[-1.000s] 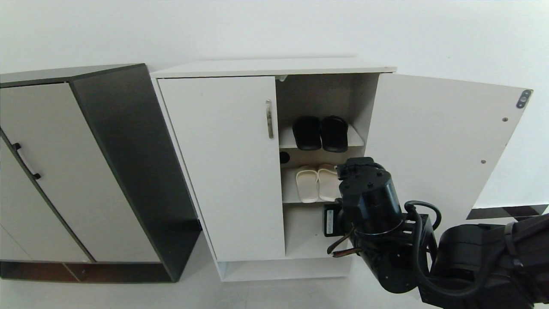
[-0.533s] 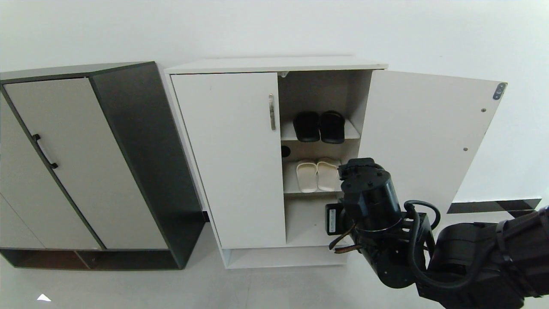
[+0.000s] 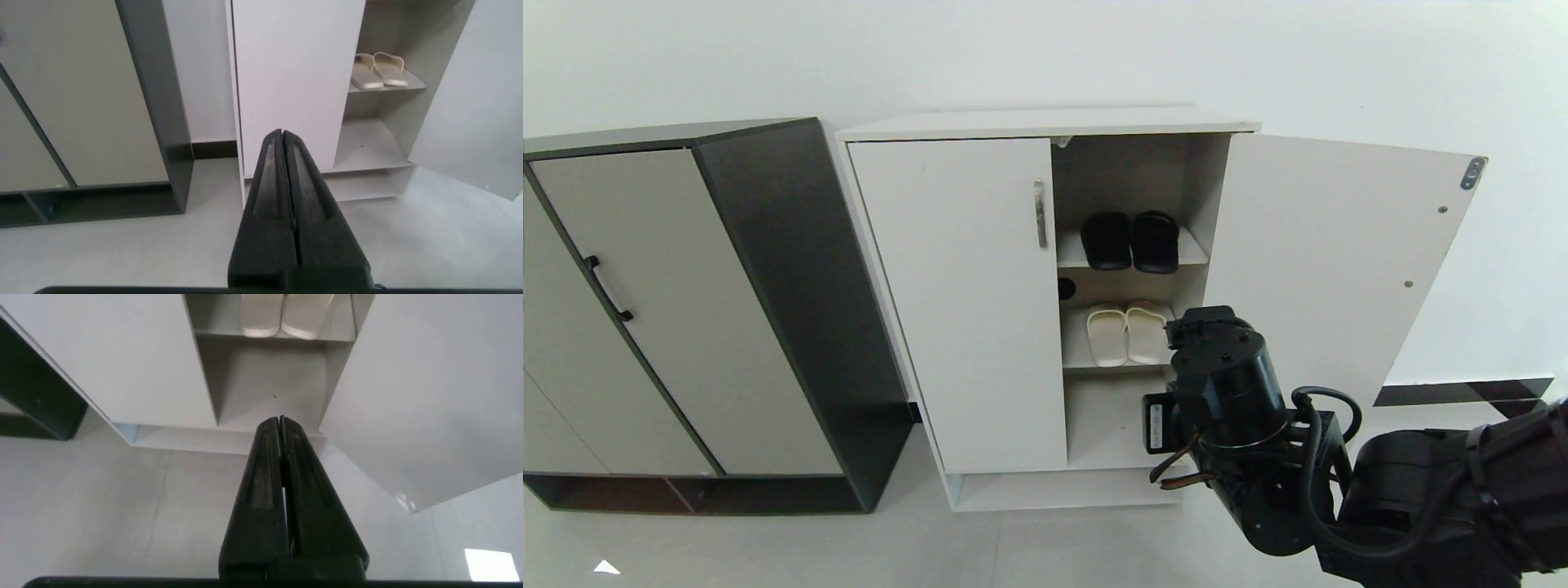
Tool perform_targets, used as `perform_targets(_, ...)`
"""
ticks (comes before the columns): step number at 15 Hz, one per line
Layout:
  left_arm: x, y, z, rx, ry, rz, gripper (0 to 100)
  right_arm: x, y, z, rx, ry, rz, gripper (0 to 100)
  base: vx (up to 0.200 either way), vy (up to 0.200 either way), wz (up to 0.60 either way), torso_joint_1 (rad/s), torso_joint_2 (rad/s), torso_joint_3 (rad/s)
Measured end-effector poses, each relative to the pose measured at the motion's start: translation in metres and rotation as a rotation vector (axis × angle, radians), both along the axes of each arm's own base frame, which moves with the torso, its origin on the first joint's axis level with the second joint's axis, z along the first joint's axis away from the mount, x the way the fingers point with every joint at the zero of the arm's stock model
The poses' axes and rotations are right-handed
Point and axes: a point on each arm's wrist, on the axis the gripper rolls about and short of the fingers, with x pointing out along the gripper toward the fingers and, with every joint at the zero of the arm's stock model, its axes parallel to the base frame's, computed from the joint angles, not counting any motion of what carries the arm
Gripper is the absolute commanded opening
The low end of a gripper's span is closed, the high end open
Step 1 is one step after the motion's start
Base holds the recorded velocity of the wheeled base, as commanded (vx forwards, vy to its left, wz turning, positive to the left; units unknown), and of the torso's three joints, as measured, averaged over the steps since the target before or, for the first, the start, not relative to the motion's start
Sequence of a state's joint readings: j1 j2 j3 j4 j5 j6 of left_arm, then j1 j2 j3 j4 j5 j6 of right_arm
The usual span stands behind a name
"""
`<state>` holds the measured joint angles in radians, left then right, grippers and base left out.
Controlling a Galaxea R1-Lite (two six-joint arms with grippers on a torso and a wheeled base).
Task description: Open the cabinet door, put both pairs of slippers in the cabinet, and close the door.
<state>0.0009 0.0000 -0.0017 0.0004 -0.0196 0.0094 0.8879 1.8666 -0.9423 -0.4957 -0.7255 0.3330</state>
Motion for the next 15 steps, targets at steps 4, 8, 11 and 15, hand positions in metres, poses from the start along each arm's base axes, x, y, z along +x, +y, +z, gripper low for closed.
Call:
perform_targets(4, 0.0, 0.0, 0.0, -0.002, 0.0, 0.0, 0, 0.0003, 0.0001, -0.0012, -0.004, 0.003, 0.0, 0, 0.0, 0.0, 0.0, 0.0, 0.0, 0.0)
perform_targets(8, 0.0, 0.0, 0.0, -0.002, 0.0, 0.0, 0, 0.0004, 0.0005, -0.0023, -0.007, 0.005, 0.0, 0, 0.0, 0.0, 0.0, 0.0, 0.0, 0.0)
perform_targets(11, 0.0, 0.0, 0.0002, -0.002, -0.002, 0.0, 0, 0.0012, 0.0015, -0.0047, -0.012, 0.009, 0.0, 0, 0.0, 0.0, 0.0, 0.015, -0.18, -0.22)
perform_targets(15, 0.0, 0.0, 0.0001, -0.002, -0.001, 0.001, 0, 0.0011, 0.0025, -0.0068, -0.019, 0.014, 0.003, 0, 0.0, 0.0, 0.0, 0.057, -0.46, -0.348)
